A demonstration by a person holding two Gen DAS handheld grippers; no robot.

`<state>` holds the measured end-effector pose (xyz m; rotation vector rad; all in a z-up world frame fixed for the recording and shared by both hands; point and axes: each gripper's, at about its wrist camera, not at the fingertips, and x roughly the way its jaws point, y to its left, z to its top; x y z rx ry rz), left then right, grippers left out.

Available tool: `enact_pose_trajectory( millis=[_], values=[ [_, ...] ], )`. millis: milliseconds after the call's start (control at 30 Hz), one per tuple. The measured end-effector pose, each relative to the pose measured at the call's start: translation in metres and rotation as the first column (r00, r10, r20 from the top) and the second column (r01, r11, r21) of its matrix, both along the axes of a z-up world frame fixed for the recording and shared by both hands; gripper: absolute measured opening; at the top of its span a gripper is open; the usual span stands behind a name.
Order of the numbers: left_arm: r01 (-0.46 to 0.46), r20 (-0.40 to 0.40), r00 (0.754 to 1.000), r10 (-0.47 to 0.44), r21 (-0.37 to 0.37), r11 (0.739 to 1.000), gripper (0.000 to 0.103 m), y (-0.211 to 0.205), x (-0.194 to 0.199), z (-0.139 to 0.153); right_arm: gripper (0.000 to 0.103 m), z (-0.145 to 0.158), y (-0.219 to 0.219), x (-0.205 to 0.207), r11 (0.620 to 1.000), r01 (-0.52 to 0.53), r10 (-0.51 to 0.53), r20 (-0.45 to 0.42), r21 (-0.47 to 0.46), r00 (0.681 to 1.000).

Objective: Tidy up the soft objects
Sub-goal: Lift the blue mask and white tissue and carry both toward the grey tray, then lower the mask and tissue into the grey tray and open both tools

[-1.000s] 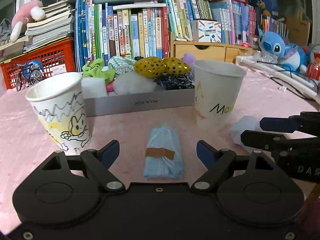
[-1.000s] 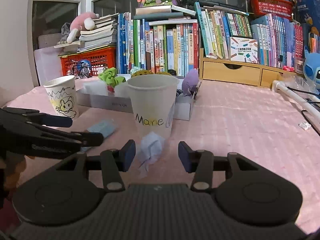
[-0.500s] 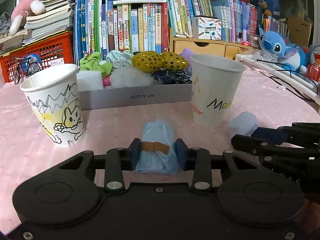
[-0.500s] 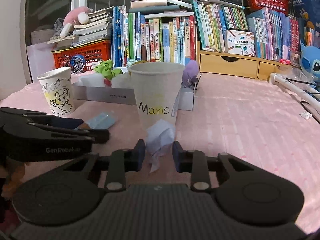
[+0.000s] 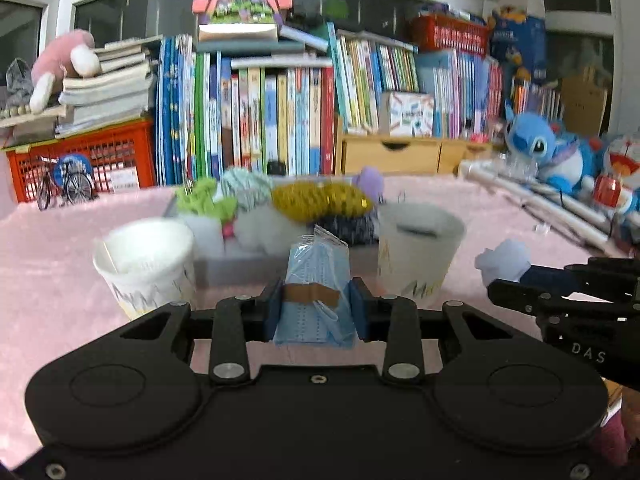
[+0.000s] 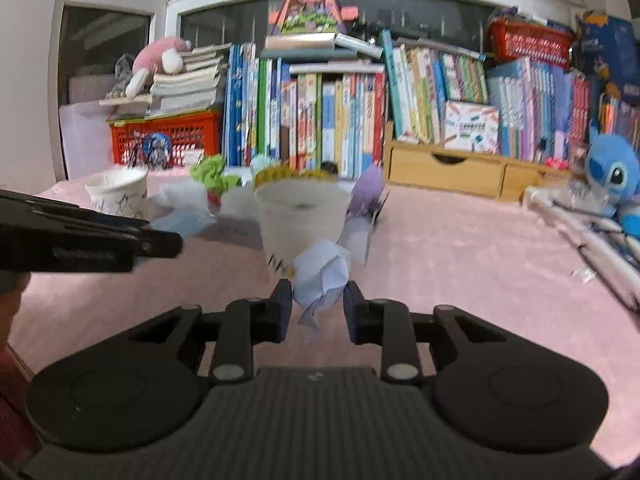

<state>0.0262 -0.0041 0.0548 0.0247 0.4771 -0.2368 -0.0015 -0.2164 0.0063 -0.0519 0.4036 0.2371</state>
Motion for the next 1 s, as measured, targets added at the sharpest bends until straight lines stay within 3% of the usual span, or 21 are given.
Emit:
enact_pose_trajectory(
  millis=[200,400,1000],
  values=[
    [0.009,0.025,1.0,-0.008,-0.036,0.999,0.034,0.01,0.015,0.034,0.032,0.029,-0.009,0.011,1.0,0.025,-0.025,0.044,0.009,0.999],
    [-0.011,0.042,0.999,0.013,-0.029,1.0,0.034,0.018,0.04,0.062,0.032,0.051,-0.019,0.037,0.997,0.05,-0.051,0.022,0.063,0.998],
    [-0.03,-0.009,1.0,0.03,0.016,0.999,0.034,0.014,0.111,0.09,0.033,0.079,-0.008,0.105,0.998,0.025,-0.024,-0.022,0.05,0.999]
  ],
)
